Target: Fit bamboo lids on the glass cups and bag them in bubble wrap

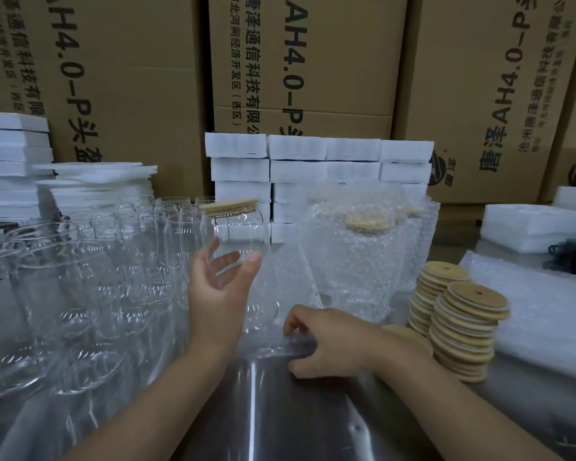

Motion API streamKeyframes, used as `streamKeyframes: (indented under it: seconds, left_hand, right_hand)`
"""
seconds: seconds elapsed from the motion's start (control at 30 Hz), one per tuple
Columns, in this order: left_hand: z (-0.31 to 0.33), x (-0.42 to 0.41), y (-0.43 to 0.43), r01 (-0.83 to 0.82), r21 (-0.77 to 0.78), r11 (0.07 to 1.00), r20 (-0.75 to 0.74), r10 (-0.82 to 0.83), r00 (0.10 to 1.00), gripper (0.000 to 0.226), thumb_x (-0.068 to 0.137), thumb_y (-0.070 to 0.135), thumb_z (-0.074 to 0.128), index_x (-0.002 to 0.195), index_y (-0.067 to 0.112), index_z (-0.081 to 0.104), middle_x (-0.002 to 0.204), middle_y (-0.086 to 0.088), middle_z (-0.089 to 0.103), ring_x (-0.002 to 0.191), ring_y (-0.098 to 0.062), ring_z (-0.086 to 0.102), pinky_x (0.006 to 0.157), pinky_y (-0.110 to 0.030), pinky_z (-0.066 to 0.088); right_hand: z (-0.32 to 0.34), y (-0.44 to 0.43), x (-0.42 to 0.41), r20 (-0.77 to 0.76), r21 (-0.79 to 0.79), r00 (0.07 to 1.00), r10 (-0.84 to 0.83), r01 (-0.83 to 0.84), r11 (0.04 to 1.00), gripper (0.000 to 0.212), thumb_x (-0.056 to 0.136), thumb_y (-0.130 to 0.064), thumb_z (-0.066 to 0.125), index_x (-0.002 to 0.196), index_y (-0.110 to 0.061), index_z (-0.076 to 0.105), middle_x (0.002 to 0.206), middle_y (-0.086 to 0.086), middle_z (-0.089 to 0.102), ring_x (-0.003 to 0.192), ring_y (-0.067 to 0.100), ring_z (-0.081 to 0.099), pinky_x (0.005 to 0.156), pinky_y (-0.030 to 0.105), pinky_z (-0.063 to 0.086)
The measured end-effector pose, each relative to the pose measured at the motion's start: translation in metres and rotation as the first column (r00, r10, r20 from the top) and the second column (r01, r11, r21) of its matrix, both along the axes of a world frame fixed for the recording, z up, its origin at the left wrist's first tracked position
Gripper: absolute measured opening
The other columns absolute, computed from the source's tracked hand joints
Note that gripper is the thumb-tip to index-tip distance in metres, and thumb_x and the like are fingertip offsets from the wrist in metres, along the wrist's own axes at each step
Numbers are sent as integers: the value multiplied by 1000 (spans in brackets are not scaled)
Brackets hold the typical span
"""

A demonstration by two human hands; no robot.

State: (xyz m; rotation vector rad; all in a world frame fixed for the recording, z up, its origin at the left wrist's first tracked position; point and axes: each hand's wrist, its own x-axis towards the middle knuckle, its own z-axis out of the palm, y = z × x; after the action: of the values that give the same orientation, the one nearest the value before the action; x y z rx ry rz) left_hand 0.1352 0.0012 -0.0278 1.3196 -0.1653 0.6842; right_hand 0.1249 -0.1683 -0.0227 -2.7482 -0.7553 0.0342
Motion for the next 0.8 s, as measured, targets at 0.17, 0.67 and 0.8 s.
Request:
streamKeyframes:
  seconds: [0.17,0.67,0.8]
  left_hand:
    - [-1,-3,-3,16,56,998,25,-17,1000,83,53,67,66,128,38,44,113,8,63,92,9,64,65,-12,52]
    - [1,-10,-7,85,37,996,22,-86,996,71,54,66,68,119,47,46,114,8,64,99,-3,67,78,-24,53]
    - [1,-12,-9,134,26,991,35,-135,990,66,55,61,68,115,45,49,110,5,66,100,-10,68,84,-30,54]
  right_hand:
    - [-8,8,6,180,58,984,6,-17,998,21,89,-35,55,108,-26,54,105,-5,63,91,13,54,73,27,41]
    - [-14,4,16,185,307,979,-91,31,951,10,96,-23,49,99,-17,57,88,-2,65,81,15,59,74,28,46]
    - [-14,7,15,164,429,974,-159,75,900,11,95,-19,50,87,-23,56,80,-2,64,70,12,56,69,28,46]
